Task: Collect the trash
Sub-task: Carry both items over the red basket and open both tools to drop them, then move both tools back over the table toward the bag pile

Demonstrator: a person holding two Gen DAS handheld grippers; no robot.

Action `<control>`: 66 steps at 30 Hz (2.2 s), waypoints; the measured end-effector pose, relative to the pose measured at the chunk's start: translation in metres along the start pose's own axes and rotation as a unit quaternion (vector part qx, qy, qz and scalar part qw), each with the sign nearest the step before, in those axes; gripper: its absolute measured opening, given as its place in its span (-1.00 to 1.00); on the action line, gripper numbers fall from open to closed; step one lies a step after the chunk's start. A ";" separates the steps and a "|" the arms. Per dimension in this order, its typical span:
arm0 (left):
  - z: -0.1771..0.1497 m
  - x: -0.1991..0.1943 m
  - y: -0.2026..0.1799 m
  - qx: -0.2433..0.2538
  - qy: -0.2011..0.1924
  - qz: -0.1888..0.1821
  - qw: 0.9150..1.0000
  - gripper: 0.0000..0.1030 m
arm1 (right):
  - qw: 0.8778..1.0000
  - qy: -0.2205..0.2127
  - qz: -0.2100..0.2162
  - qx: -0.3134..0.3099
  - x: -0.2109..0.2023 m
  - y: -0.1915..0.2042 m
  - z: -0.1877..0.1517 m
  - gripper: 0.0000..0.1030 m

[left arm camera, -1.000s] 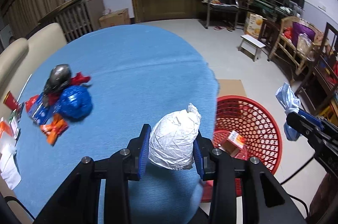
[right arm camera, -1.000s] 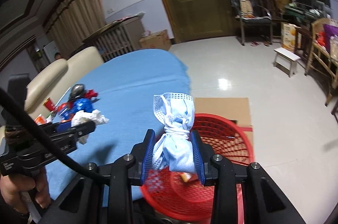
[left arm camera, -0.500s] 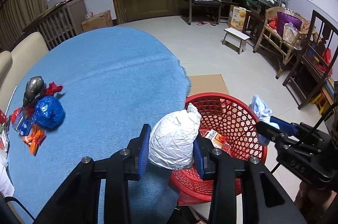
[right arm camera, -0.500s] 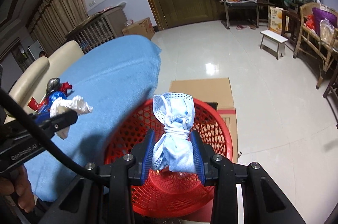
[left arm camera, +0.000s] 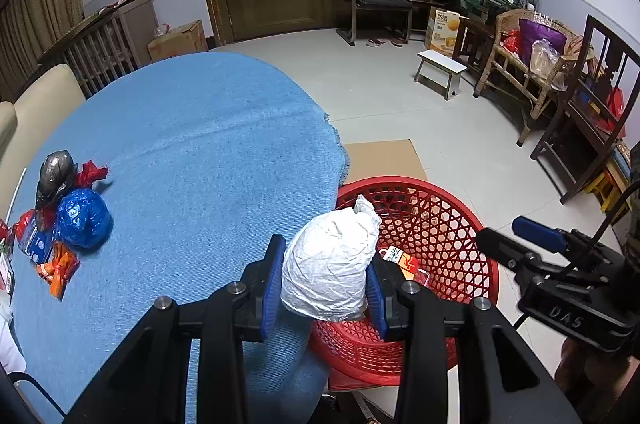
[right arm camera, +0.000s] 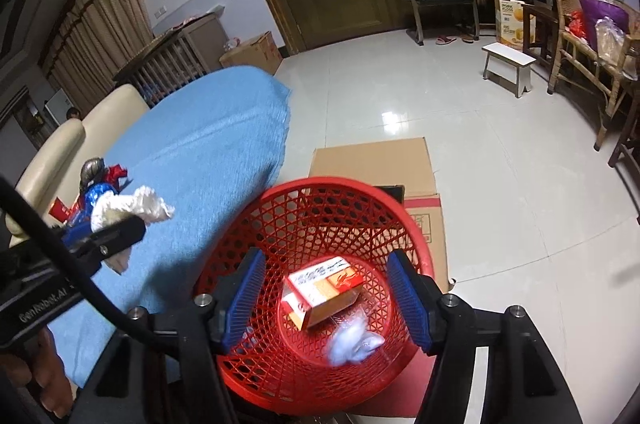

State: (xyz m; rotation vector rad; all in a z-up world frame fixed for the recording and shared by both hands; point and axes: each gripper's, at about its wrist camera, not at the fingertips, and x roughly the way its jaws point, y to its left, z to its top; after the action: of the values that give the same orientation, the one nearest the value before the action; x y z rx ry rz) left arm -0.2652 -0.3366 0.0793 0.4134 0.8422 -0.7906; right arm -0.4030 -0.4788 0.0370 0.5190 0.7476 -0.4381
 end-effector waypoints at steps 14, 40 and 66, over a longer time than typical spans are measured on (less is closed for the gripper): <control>0.009 0.016 -0.021 0.001 0.027 -0.055 0.998 0.63 | 0.998 -0.056 0.001 0.037 -0.039 -0.020 0.022 0.31; -0.094 -0.041 0.204 -0.216 -0.017 0.070 0.974 0.63 | 0.993 0.007 0.064 -0.099 -0.001 0.137 0.012 0.31; -0.148 -0.043 0.320 -0.308 -0.013 0.106 0.945 0.63 | 0.959 0.122 0.127 -0.221 0.182 0.382 0.046 0.46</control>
State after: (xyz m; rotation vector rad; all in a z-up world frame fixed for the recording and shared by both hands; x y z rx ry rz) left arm -0.1141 -0.0189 0.0302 -0.0640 0.9530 -0.3018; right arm -0.0510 -0.2389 0.0414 0.2414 0.9700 0.0399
